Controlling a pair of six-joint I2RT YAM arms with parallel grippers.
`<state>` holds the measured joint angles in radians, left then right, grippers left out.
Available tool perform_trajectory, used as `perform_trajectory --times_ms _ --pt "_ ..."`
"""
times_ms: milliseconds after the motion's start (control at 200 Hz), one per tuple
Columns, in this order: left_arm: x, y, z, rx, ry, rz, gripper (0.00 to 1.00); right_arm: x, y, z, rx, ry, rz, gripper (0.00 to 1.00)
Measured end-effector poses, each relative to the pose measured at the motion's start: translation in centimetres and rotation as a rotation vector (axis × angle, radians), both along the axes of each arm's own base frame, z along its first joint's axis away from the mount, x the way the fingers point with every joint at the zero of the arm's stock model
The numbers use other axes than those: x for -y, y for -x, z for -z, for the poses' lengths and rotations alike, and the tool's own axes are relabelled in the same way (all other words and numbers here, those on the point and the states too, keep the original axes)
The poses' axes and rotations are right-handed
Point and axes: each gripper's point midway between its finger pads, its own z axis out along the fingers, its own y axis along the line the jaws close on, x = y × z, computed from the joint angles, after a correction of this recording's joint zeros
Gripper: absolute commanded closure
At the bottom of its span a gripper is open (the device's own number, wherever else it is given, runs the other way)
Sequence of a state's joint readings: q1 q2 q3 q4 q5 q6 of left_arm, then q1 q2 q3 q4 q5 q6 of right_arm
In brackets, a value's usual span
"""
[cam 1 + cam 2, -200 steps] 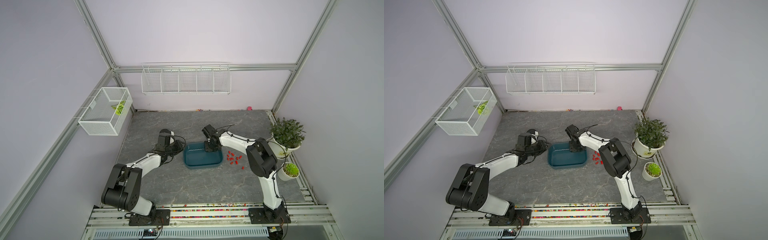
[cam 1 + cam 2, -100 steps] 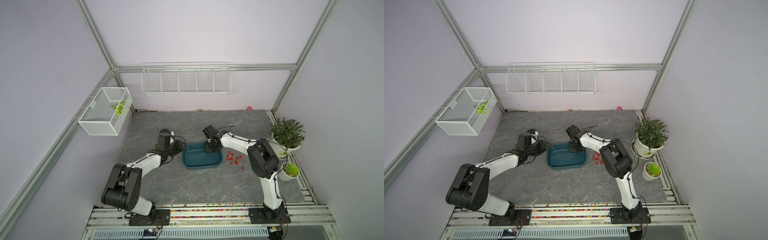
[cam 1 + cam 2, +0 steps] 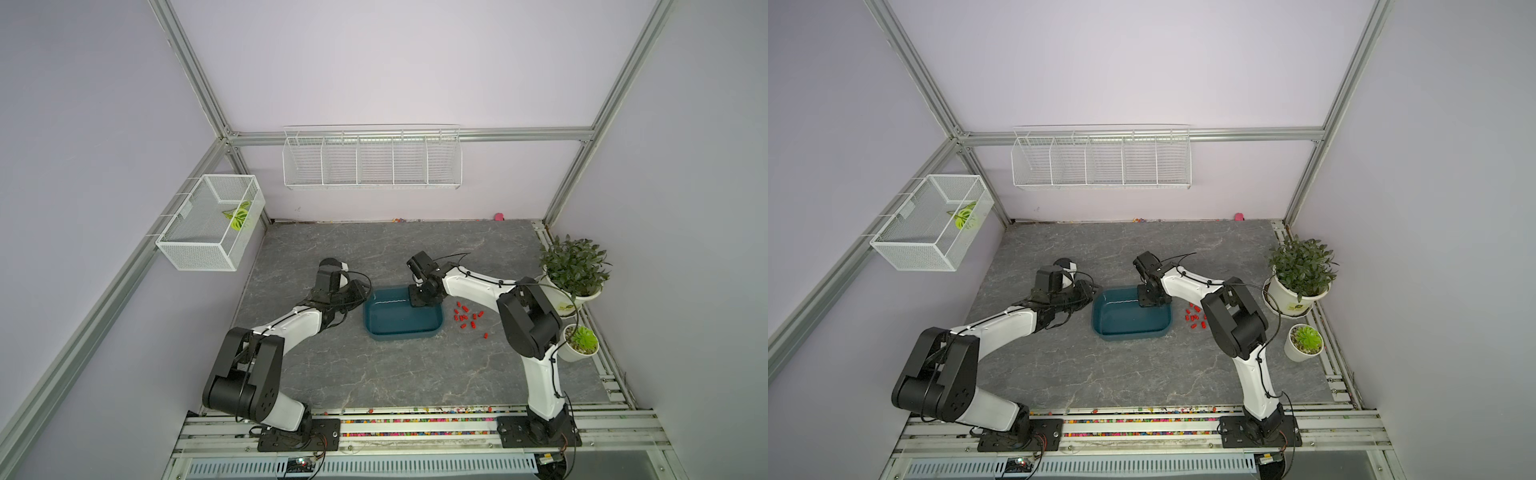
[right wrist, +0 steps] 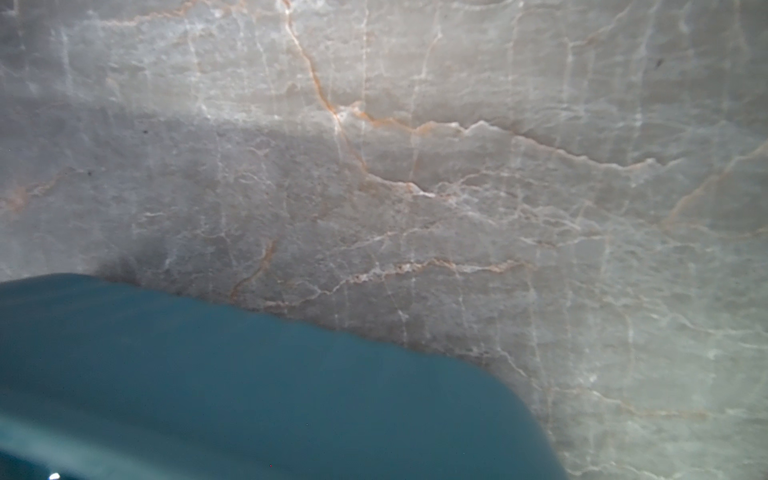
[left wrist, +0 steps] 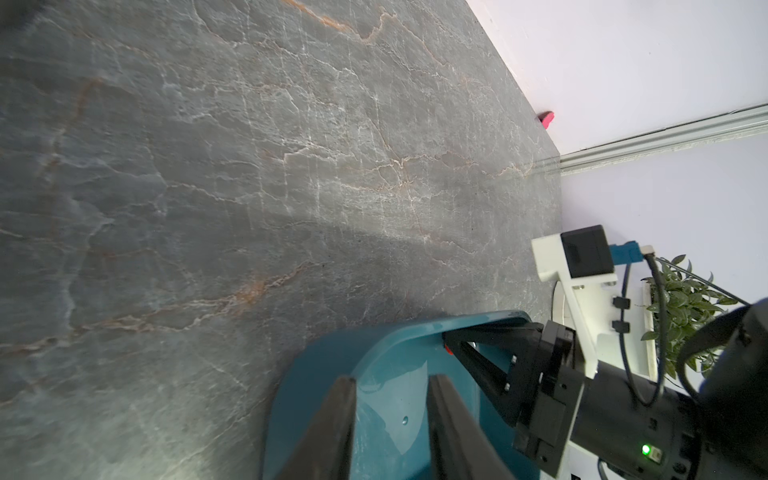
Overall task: Take the screw protection sleeves out of the storage box
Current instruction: Pick up the screw protection sleeve from the storage box.
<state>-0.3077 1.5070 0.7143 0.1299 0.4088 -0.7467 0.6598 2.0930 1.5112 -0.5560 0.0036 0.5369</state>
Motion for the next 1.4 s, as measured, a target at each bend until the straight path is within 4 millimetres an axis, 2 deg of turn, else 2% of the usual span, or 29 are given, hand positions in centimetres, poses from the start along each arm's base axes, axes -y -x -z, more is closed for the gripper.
perform_trajectory --times_ms 190,470,825,1400 --pt "0.0 0.0 0.0 0.000 0.000 0.000 0.64 0.0 0.2 -0.7 0.013 -0.013 -0.008 0.90" --pt "0.0 0.0 0.0 0.000 0.000 0.000 0.64 -0.6 0.1 -2.9 0.051 -0.067 -0.030 0.90" --pt "0.0 0.0 0.0 0.000 0.000 0.000 0.64 -0.5 0.8 -3.2 0.046 -0.083 -0.048 0.90" --pt "0.0 0.0 0.0 -0.001 0.000 0.000 0.64 0.4 2.2 -9.0 0.137 -0.144 -0.076 0.89"
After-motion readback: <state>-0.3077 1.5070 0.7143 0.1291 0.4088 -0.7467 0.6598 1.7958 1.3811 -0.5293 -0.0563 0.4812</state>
